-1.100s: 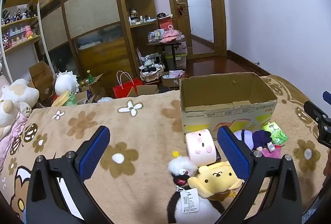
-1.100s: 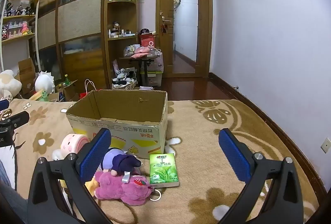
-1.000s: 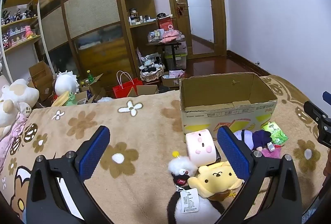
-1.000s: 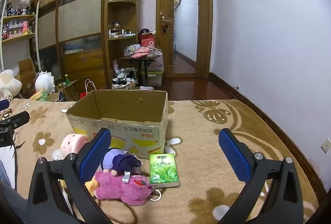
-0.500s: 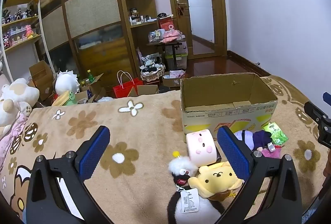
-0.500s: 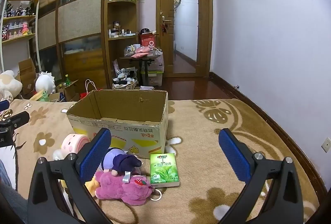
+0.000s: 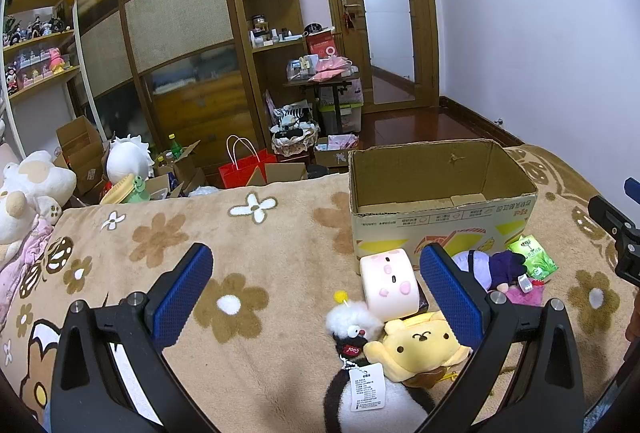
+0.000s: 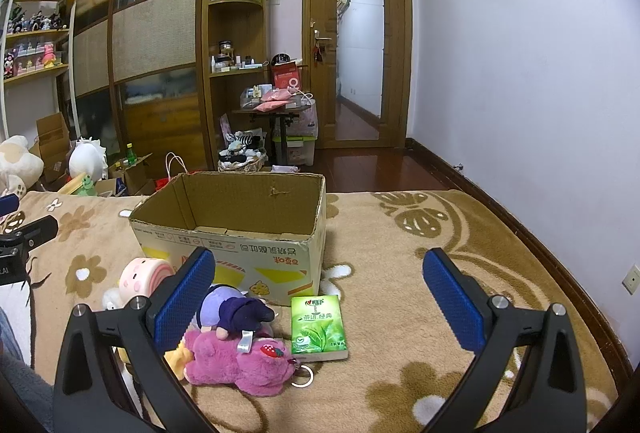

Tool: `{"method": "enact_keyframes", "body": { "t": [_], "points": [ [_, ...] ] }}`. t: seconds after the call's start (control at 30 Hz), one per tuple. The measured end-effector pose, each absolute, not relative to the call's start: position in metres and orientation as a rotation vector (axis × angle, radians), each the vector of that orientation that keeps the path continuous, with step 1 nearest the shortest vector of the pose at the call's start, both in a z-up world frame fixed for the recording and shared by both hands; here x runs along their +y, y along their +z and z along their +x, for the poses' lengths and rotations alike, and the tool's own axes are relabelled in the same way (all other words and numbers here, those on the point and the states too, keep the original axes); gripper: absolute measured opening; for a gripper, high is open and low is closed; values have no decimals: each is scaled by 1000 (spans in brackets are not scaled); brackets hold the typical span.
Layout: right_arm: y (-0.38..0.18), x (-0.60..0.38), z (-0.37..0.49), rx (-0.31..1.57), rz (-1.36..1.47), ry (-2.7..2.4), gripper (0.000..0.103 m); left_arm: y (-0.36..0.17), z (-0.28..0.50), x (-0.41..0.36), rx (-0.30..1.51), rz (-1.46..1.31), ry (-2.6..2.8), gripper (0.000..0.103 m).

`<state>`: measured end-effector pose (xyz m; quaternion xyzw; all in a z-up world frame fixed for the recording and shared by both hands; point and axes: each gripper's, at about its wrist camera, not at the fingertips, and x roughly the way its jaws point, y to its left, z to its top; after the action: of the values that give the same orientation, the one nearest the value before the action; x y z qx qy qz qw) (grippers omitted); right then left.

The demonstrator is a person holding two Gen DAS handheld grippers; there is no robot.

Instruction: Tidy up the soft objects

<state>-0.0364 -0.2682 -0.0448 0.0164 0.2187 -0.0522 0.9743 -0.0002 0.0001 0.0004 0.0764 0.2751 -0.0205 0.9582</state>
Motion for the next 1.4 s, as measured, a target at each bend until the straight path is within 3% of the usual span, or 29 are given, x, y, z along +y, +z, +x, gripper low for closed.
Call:
{"method": "enact_keyframes", "body": {
  "t": [1.4],
  "points": [
    [-46, -267, -36, 444, 33, -105, 103, 1, 0, 0, 562, 156, -42, 102]
  ]
}}
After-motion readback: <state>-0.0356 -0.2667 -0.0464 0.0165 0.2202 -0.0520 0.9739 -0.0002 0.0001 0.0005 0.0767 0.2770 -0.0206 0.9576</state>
